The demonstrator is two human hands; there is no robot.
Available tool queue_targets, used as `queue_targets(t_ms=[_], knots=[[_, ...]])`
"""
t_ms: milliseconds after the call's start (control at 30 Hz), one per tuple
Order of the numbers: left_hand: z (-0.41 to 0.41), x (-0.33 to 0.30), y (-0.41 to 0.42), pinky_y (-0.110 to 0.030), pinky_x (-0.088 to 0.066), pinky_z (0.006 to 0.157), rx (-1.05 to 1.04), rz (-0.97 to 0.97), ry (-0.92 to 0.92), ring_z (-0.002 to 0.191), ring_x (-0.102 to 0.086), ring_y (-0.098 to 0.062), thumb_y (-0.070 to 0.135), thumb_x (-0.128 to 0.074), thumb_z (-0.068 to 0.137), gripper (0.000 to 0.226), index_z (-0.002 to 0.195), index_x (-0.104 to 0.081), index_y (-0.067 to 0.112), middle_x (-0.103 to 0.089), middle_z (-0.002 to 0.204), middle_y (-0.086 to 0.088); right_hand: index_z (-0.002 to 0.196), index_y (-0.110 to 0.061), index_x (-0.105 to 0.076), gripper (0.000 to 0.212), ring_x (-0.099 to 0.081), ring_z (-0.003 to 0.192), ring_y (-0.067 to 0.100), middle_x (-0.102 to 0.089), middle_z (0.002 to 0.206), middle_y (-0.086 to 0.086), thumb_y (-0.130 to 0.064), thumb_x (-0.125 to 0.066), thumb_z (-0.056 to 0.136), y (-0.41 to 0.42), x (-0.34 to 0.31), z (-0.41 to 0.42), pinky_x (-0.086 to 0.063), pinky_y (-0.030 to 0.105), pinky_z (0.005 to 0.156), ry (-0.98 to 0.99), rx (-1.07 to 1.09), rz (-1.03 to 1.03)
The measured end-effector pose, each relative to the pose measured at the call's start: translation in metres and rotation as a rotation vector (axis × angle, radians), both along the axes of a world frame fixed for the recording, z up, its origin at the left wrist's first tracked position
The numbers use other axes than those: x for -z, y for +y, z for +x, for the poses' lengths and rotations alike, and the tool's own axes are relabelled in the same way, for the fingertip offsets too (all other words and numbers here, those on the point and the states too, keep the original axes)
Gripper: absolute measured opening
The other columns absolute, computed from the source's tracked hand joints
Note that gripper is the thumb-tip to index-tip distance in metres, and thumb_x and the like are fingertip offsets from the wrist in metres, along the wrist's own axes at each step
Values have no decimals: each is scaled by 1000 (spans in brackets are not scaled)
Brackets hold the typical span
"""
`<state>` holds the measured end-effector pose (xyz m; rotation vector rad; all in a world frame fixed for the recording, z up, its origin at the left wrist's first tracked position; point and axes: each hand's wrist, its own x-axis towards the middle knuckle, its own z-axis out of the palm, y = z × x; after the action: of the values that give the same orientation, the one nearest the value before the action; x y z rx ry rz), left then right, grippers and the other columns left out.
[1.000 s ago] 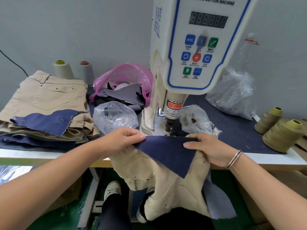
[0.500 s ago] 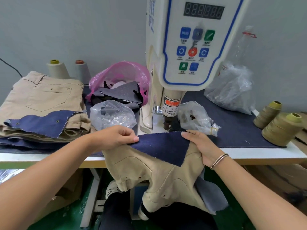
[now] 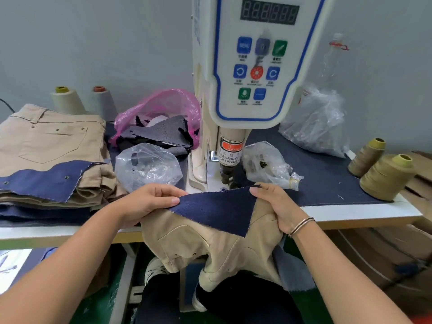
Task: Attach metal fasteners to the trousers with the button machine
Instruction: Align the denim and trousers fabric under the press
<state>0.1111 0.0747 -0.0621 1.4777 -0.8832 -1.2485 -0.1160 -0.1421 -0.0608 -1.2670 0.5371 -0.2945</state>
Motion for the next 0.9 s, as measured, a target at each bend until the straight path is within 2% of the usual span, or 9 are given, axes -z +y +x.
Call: queue_targets(t_ms=[167, 267, 333, 433, 500, 600, 733, 833, 900], knots=[[1, -13, -4, -22, -51, 83, 49, 14, -77, 101, -66, -17, 1, -48, 95, 28, 111, -69, 13, -70, 111, -6, 66, -15, -67, 6, -66, 64, 15, -69, 72, 7, -17, -70, 70, 1, 4, 0, -53, 24, 60, -64, -9, -9], [-10, -21, -20, -17, -41, 81, 81, 90, -610, 94, -56, -11, -10, -39, 92, 39, 93, -61, 22, -64, 97, 3, 59, -18, -59, 18, -55, 54, 9, -58, 58, 0, -12, -65, 74, 2, 4, 1, -46, 18, 53, -89, -36, -18], [-21, -16, -29, -19, -36, 72, 17, 54, -782, 83, -49, -11, -10, -36, 84, 38, 78, -53, 23, -57, 82, 7, 57, -19, -56, 20, -51, 52, 8, -54, 56, -1, -9, -67, 71, 3, 3, 2, -43, 17, 51, -87, -38, -33], [-26, -8, -30, -24, -31, 63, -137, -71, -586, 63, -42, -1, 3, -44, 92, 33, 65, -51, 21, -49, 61, 16, 61, -19, -57, 15, -51, 57, 8, -53, 62, 0, -11, -64, 71, 3, 3, 2, -42, 18, 55, -67, -65, -109], [-26, -9, -26, -19, -34, 61, -137, -102, -499, 61, -44, 0, 15, -52, 98, 29, 69, -55, 17, -50, 61, 15, 67, -18, -64, 12, -58, 63, 9, -62, 69, 1, -11, -68, 75, 2, 4, 2, -47, 18, 61, -51, -101, -136], [-25, -20, -19, -10, -39, 58, -96, -131, -396, 59, -50, 0, 12, -55, 95, 20, 74, -57, 13, -56, 62, 12, 70, -19, -71, 13, -63, 69, 8, -69, 74, 0, -22, -65, 81, 5, 4, 1, -49, 18, 65, -34, -158, -158], [-14, -36, -10, -15, -43, 65, 24, -25, -435, 67, -55, -6, 11, -58, 93, 13, 80, -62, 11, -63, 73, 3, 59, -23, -68, 32, -56, 61, -2, -63, 63, -11, -11, -60, 88, 6, 6, -2, -44, 11, 59, -18, -147, -223], [-7, -37, -8, -20, -46, 72, 61, 31, -430, 75, -60, -10, 10, -60, 92, 8, 88, -66, 7, -67, 82, -4, 57, -22, -66, 23, -55, 58, -1, -60, 60, -10, -18, -66, 79, 9, 2, -1, -43, 12, 56, -38, -138, -209], [-2, -35, -8, -17, -48, 68, 53, 34, -391, 72, -61, -9, 10, -60, 92, 12, 84, -69, 10, -68, 80, -2, 56, -22, -64, 23, -55, 57, 2, -60, 59, -8, -20, -66, 78, 11, 0, 5, -44, 14, 55, -73, -115, -160]])
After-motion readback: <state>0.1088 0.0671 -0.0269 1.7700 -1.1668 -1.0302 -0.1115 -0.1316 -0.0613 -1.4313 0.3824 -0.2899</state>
